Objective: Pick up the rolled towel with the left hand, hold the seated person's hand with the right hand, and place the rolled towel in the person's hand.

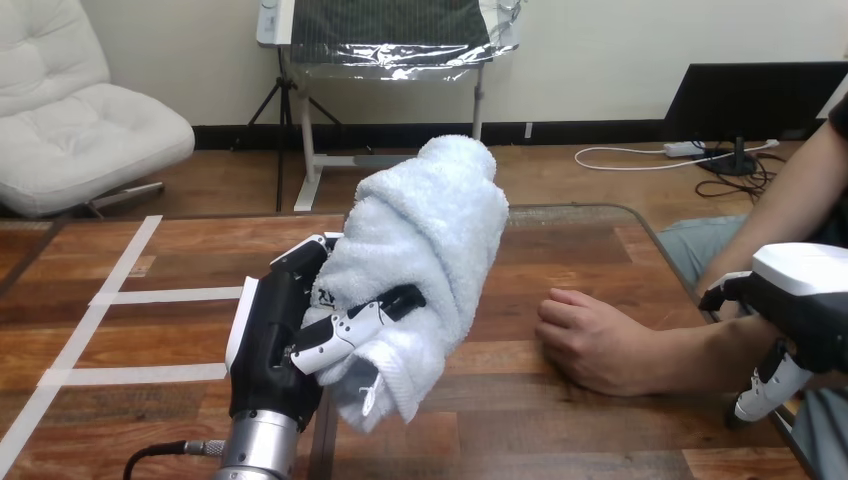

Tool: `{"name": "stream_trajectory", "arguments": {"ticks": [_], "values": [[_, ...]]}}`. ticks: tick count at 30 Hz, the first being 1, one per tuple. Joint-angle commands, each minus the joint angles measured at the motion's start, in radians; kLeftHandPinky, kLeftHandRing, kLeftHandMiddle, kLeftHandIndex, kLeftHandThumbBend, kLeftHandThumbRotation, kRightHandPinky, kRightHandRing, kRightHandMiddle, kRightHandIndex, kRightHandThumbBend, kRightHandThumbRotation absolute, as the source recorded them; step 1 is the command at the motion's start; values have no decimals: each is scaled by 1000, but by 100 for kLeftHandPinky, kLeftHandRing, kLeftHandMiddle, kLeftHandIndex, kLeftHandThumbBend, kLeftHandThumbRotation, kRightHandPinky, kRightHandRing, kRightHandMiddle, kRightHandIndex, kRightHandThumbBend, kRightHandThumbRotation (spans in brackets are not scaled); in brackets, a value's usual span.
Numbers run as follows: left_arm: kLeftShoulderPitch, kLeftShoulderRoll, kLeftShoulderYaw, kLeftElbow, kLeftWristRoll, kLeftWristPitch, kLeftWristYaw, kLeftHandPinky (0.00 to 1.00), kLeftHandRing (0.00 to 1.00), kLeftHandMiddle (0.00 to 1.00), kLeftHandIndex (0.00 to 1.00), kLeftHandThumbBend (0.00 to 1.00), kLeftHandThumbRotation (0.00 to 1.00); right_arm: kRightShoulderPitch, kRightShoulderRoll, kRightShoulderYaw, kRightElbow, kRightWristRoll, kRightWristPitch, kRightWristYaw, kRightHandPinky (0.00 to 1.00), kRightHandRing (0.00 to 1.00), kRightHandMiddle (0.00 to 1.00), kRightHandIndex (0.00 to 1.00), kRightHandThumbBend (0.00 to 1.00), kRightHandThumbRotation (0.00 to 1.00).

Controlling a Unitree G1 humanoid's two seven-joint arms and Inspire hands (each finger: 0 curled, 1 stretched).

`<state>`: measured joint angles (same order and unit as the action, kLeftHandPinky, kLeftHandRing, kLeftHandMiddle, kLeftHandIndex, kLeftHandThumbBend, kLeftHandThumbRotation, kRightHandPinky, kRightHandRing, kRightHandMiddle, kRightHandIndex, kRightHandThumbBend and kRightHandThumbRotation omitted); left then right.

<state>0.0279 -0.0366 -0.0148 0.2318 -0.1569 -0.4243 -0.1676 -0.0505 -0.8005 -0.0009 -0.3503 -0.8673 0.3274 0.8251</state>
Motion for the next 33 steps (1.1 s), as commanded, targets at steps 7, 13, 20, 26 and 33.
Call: {"name": "stream_trajectory", "arguments": {"ticks": [7,13,20,26,33], "values": [[-72,2,16,-80,-9,-25,-1,22,34,40,47,64,0,-100,-63,53,55,-42,-33,22,87,92,91,85,83,0],[-69,2,20,-83,-7,-29,-2,22,34,40,46,65,0,-116,-66,71,83,-39,-56,12,87,91,91,85,83,0],[-65,4,25,-84,-8,-35,-10,22,33,40,46,63,0,-134,-63,91,115,-47,-78,3,87,91,91,85,83,0],[-61,4,28,-89,-10,-32,-14,22,33,40,46,64,0,-149,-59,107,149,-55,-104,-13,87,91,91,85,82,1],[-55,4,30,-96,-13,-32,-20,23,33,40,46,64,0,-161,-53,122,178,-56,-121,-32,87,91,91,85,82,1]]}}
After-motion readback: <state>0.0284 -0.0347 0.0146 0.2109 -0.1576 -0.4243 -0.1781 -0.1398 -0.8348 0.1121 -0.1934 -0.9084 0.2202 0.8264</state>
